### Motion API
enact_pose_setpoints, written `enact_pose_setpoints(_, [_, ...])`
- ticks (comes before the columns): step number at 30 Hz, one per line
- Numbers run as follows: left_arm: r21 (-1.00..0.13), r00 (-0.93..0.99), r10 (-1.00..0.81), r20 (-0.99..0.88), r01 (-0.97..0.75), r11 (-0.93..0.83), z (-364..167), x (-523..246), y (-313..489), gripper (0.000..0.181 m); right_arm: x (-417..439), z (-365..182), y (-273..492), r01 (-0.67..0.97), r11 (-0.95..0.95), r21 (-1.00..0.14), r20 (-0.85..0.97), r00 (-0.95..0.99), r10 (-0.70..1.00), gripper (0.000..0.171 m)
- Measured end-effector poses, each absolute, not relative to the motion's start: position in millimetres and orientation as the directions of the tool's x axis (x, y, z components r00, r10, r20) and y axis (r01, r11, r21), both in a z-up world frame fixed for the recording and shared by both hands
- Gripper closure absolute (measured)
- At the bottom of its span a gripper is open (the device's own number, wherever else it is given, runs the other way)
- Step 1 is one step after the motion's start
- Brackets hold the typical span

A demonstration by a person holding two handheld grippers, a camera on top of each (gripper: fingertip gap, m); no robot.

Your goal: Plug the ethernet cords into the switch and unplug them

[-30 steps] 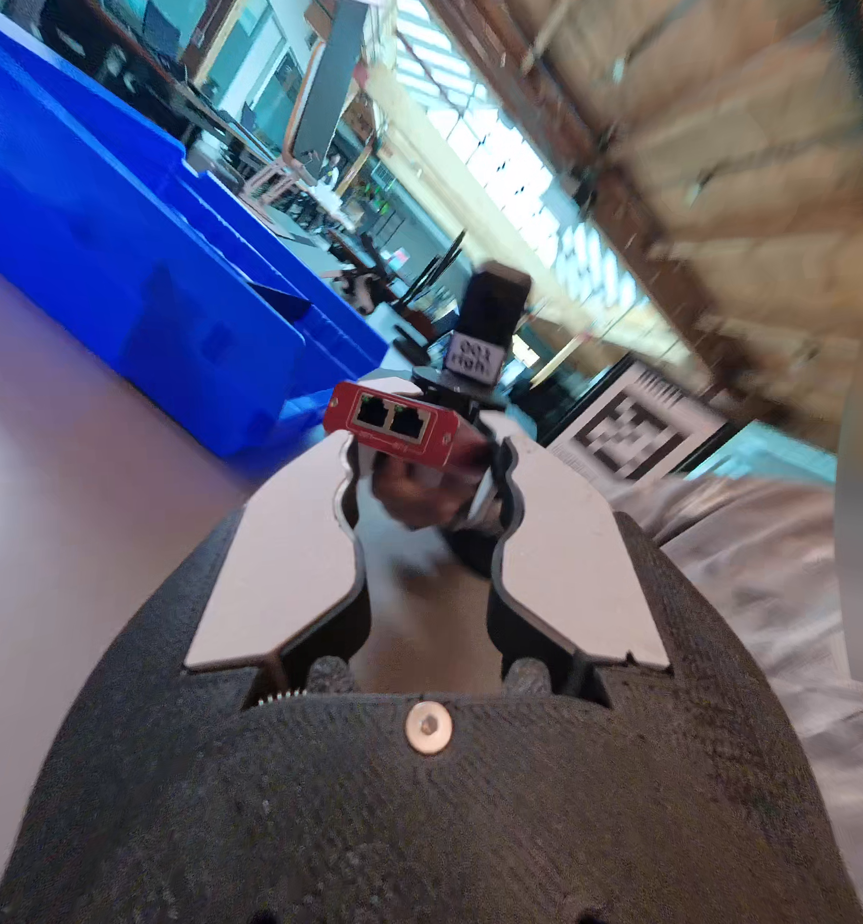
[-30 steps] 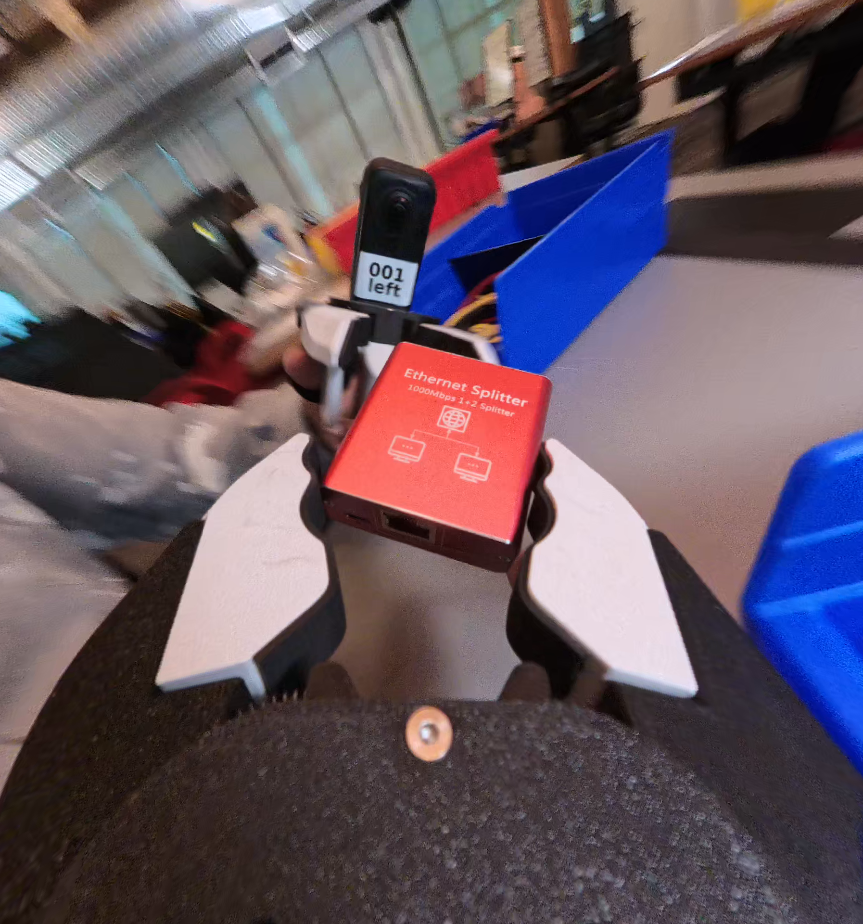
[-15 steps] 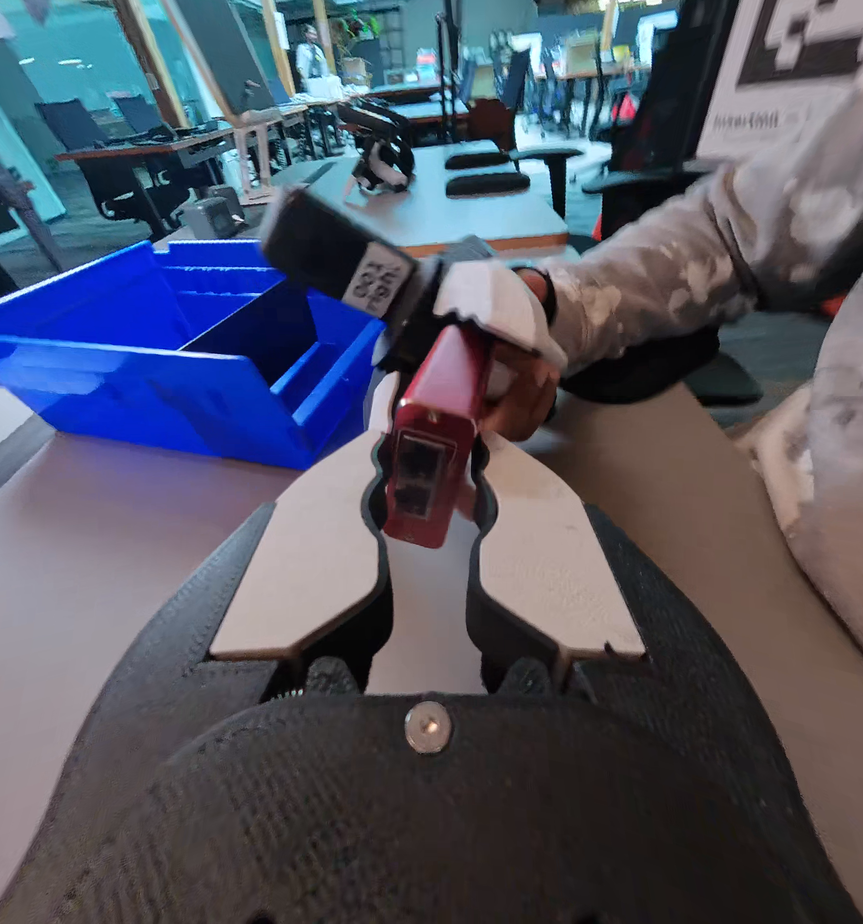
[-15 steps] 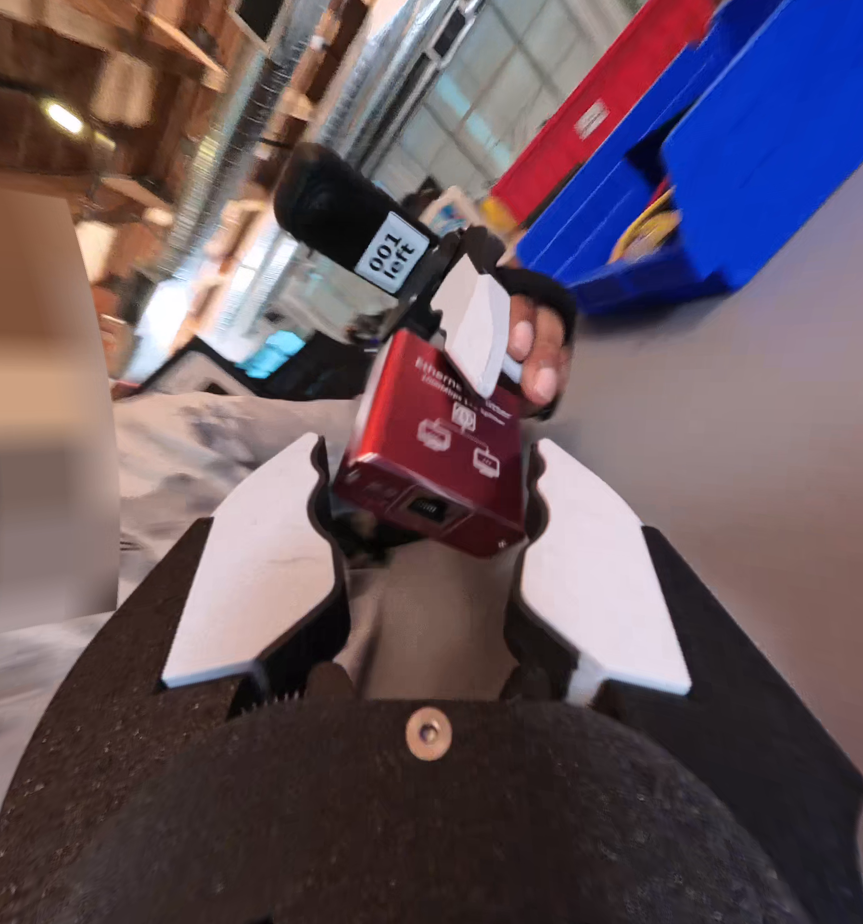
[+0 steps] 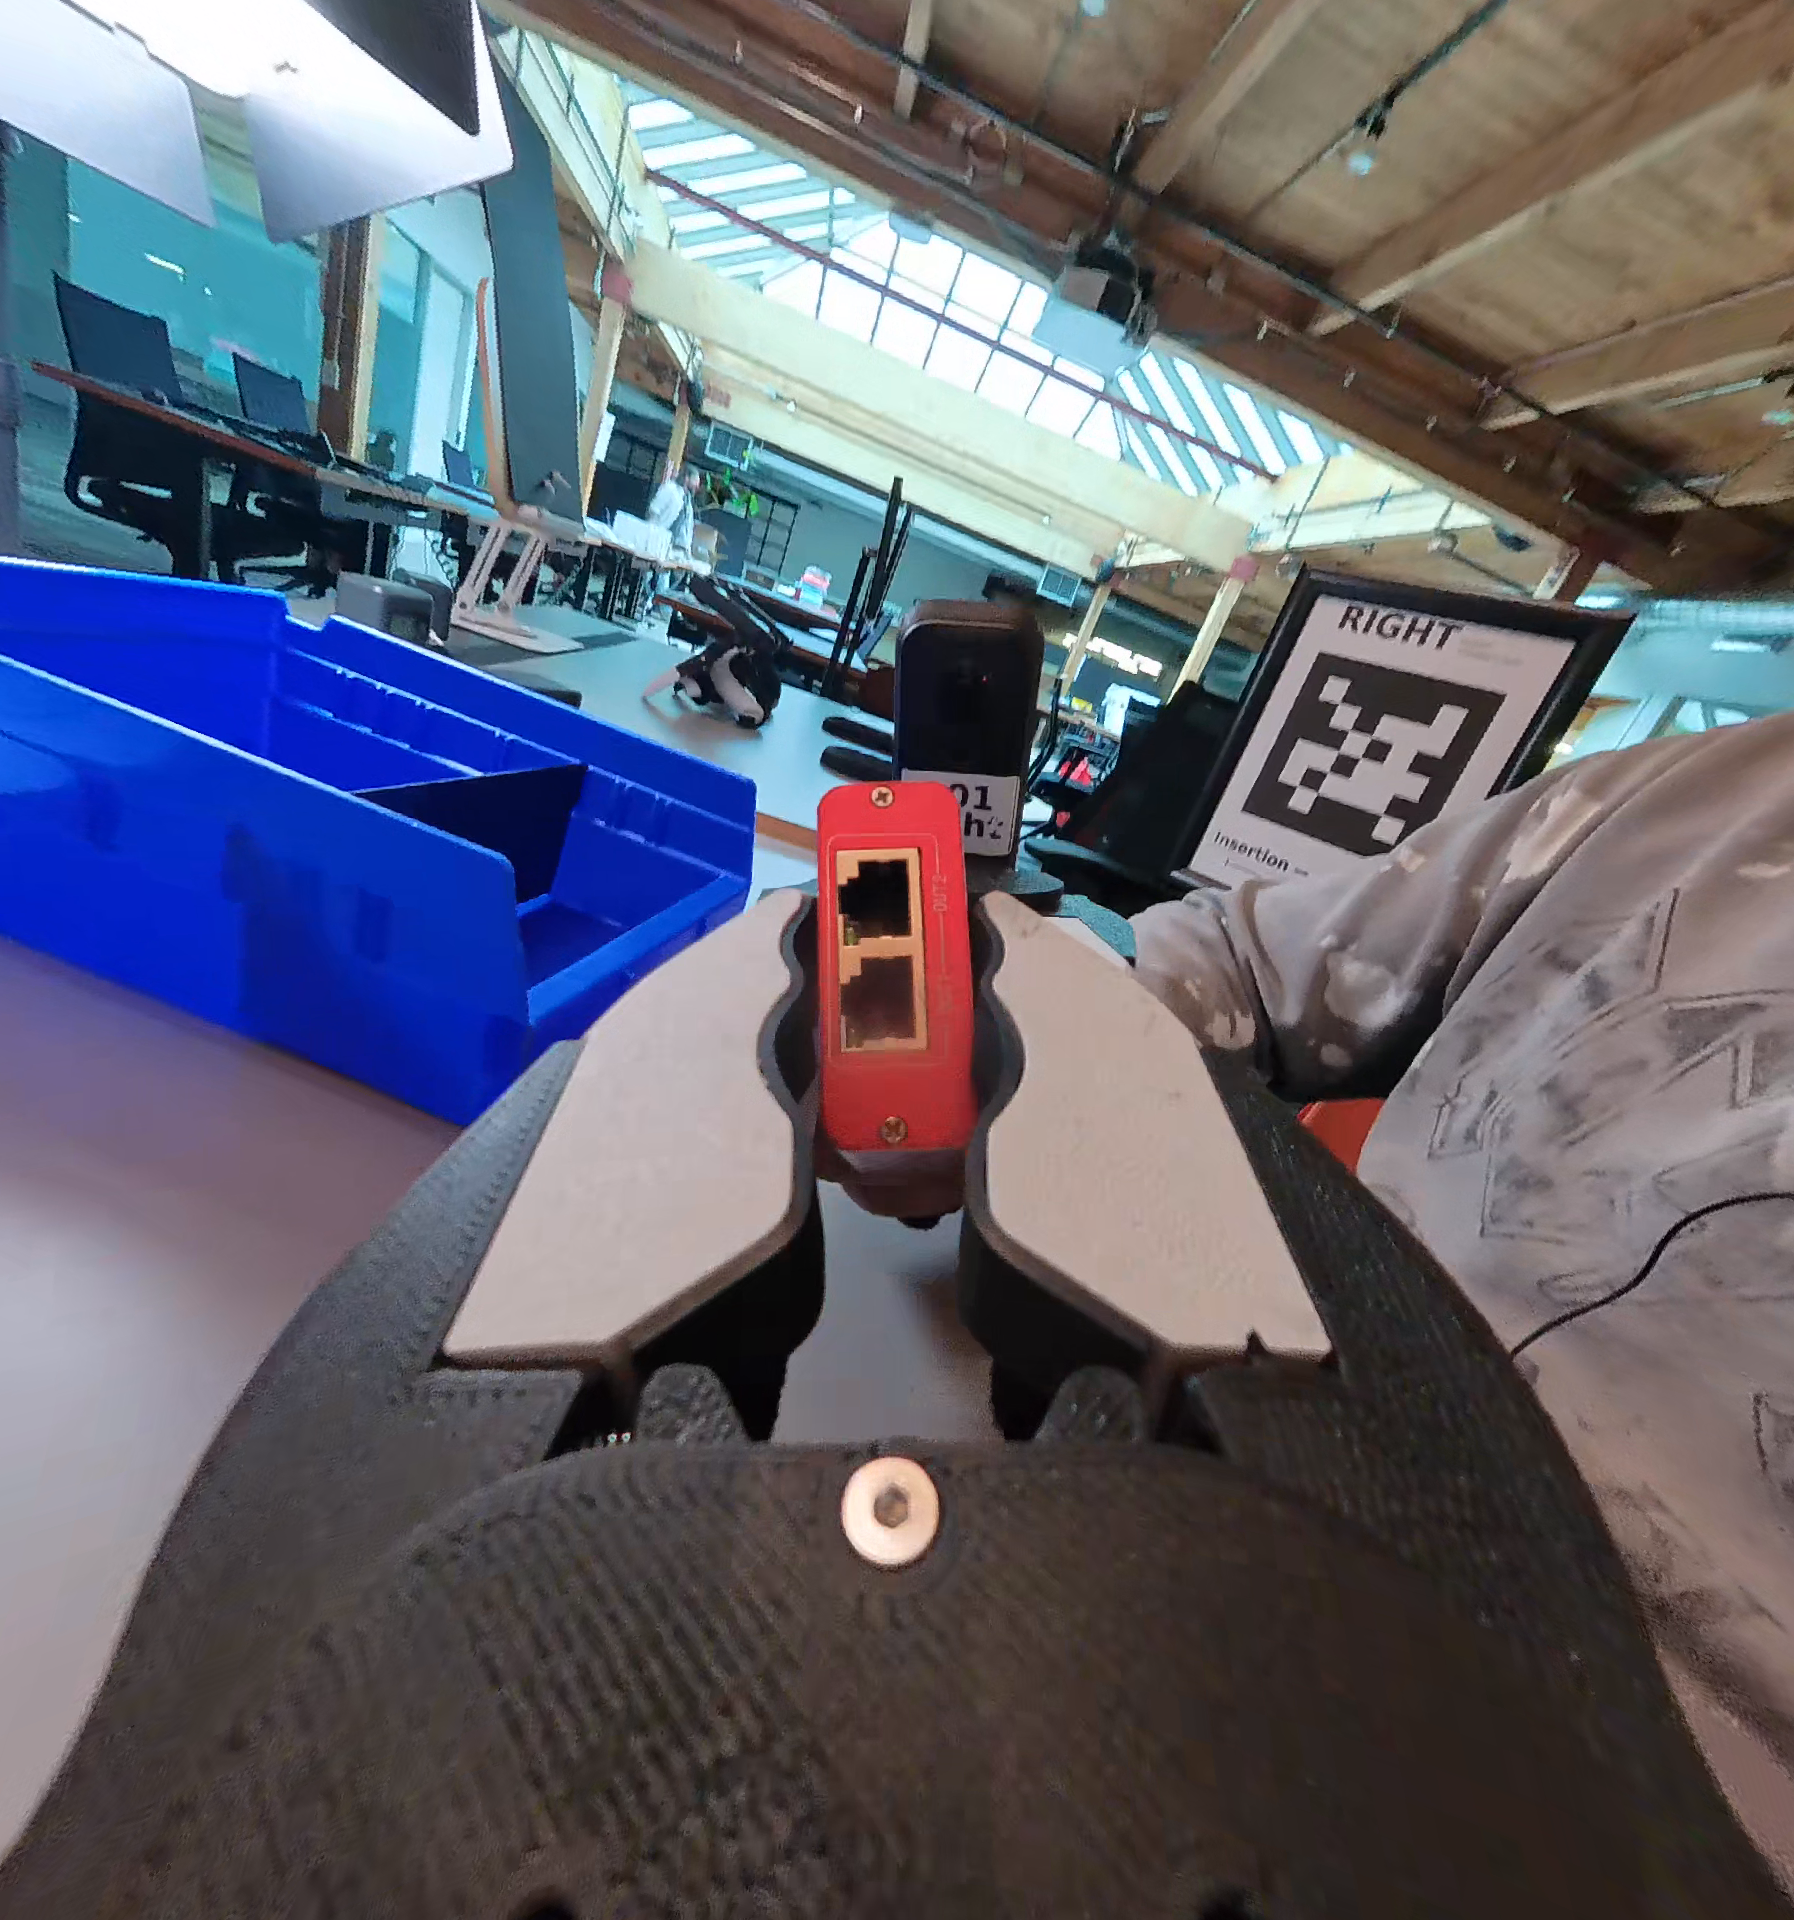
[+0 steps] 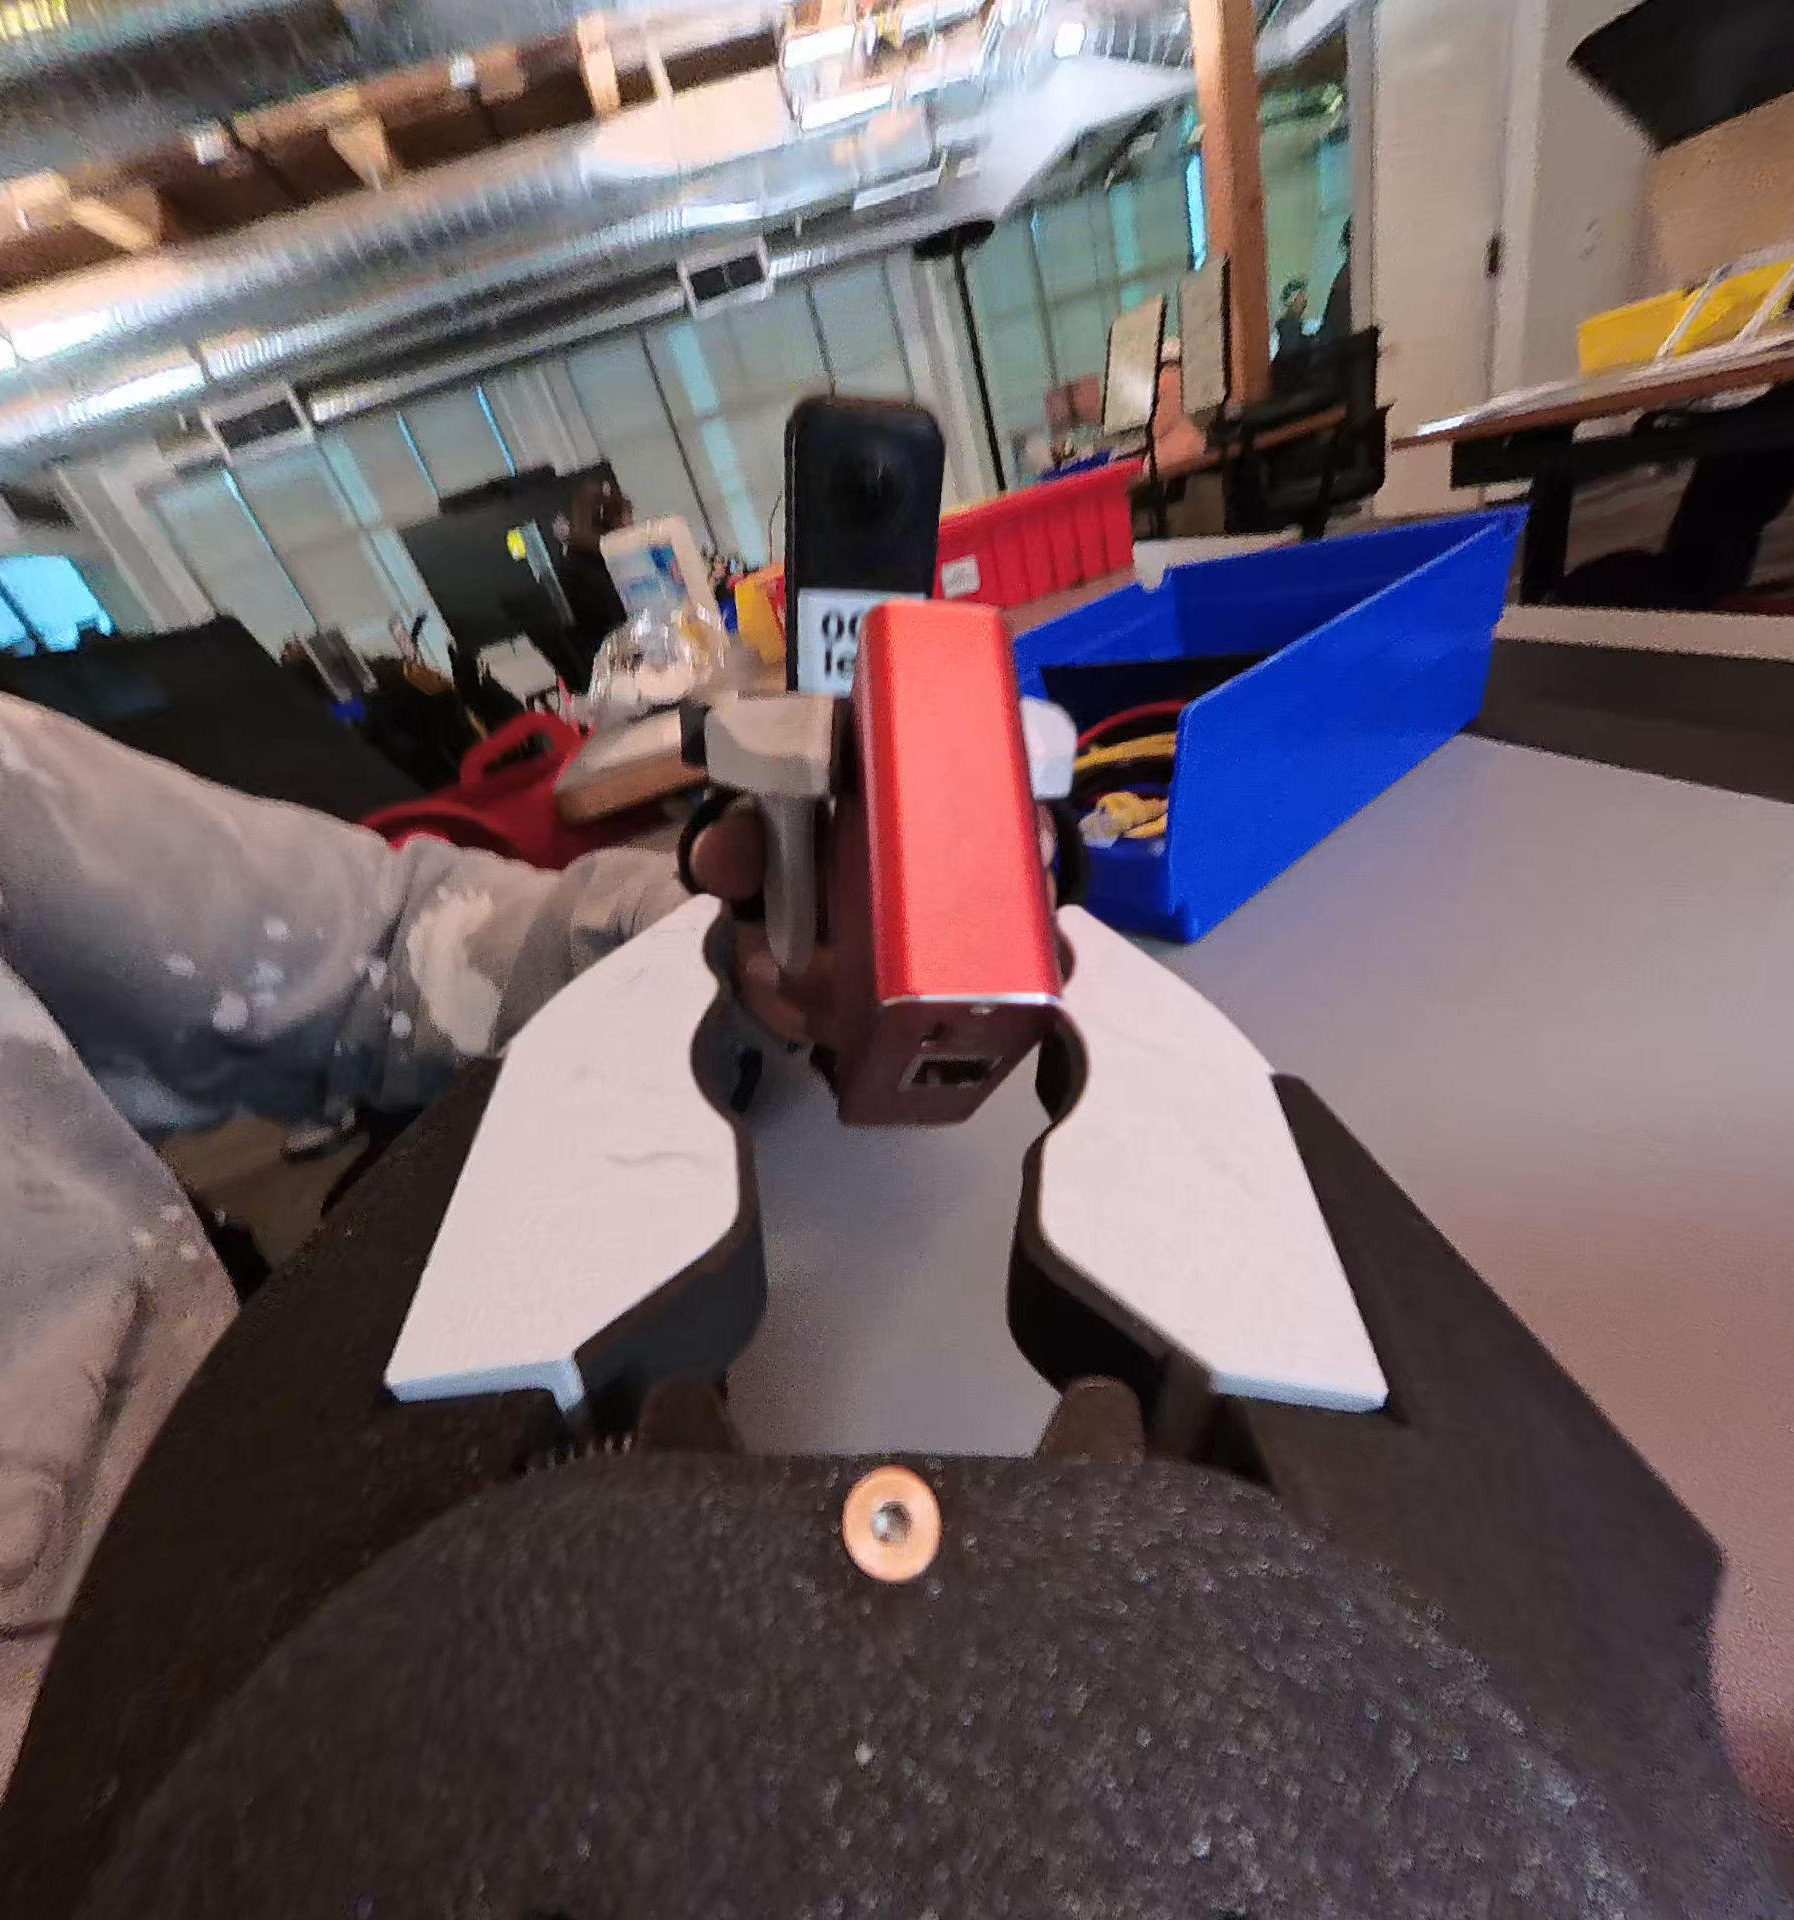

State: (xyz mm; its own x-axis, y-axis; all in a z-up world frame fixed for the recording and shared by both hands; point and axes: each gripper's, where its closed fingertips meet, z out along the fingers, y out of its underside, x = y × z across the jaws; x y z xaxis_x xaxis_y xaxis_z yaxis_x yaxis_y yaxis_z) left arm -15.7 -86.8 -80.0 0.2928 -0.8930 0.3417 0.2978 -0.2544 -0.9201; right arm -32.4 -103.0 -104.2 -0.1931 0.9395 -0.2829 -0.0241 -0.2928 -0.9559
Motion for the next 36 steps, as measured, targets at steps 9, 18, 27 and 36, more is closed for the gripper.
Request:
enact_pose_setpoints(9, [-0.922, 0.256, -0.9, 0.351, 0.263, -0.285, -82, -10, -92, 0.153, -19, -94, -98, -0.029, -0.309, -0.951, -0.294, -0.239, 0.925, 0.143])
enact_pose_setpoints(18, [-0.973, 0.856, -0.51, -0.088, -0.183, -0.14, -33, -204, -47, 0.144, 33, -49, -51, -0.165, -0.203, -0.965, -0.181, -0.141, 0.973, 0.143])
enact_pose_setpoints(27, [-0.433, 0.739, -0.471, -0.481, -0.668, -0.606, -156, -350, -31, 0.146, 32, -62, -38, -0.162, -0.233, -0.959, -0.218, -0.107, 0.97, 0.143])
enact_pose_setpoints(36, [-0.209, 0.507, -0.527, -0.682, -0.825, -0.524, -168, -362, -22, 0.156, 29, -72, -34, -0.139, -0.256, -0.956, -0.245, -0.097, 0.965, 0.143])
